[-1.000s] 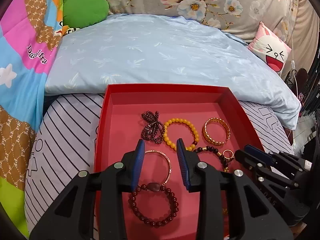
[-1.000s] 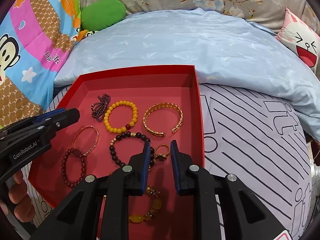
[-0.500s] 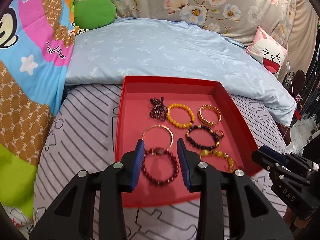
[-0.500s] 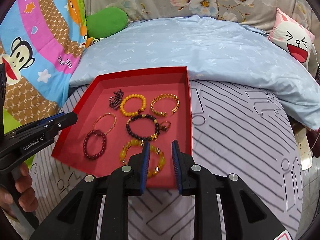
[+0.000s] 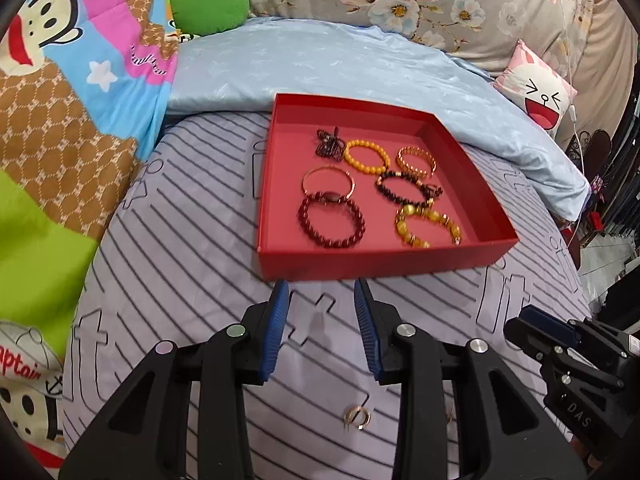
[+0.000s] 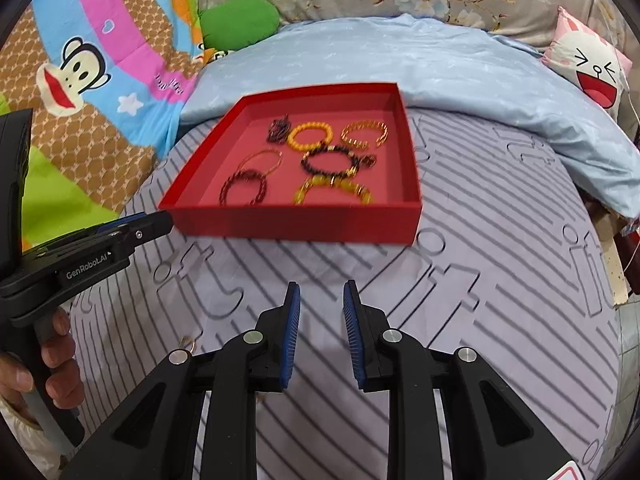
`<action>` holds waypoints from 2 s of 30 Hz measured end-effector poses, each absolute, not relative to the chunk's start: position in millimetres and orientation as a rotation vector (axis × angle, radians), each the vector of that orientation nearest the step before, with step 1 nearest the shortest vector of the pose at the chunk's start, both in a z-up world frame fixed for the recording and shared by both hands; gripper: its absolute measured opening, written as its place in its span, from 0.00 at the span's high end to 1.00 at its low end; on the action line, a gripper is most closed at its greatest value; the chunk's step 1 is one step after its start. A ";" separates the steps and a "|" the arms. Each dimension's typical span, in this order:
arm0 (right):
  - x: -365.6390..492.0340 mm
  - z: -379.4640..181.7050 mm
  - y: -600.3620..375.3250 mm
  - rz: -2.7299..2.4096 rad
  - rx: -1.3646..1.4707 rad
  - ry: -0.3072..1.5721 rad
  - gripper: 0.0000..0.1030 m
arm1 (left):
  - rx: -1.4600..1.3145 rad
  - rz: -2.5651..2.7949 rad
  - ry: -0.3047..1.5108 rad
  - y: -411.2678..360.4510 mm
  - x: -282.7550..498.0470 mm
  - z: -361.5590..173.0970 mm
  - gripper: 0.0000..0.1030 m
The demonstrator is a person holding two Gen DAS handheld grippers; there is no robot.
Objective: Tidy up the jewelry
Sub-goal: 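Withdraw both grippers from the tray to the gold hoop earrings, then grasp one gold hoop earring with each gripper and lift them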
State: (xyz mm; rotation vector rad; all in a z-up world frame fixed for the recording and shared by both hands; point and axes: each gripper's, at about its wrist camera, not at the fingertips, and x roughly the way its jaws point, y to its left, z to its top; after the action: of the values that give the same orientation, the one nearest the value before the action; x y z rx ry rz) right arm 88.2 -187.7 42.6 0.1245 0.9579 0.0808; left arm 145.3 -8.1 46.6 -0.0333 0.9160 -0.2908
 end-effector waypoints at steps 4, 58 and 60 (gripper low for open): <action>71.9 33.8 -176.6 0.103 0.122 0.979 0.79 | -0.032 -0.287 0.928 -5.8 129.7 39.8 0.68; 50.7 -6.7 -135.2 0.142 0.067 1.043 0.83 | 0.022 -0.296 1.031 -5.8 76.9 -1.8 0.69; 50.4 -6.8 -135.0 0.142 0.066 1.042 0.83 | 0.022 -0.300 1.032 -6.0 77.9 -2.1 0.69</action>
State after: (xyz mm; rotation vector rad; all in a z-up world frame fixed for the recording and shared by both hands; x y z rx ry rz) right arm 50.4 -135.0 -6.8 0.0661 1.0420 0.1420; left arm 77.9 -6.0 -2.1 0.0222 1.0323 -0.2996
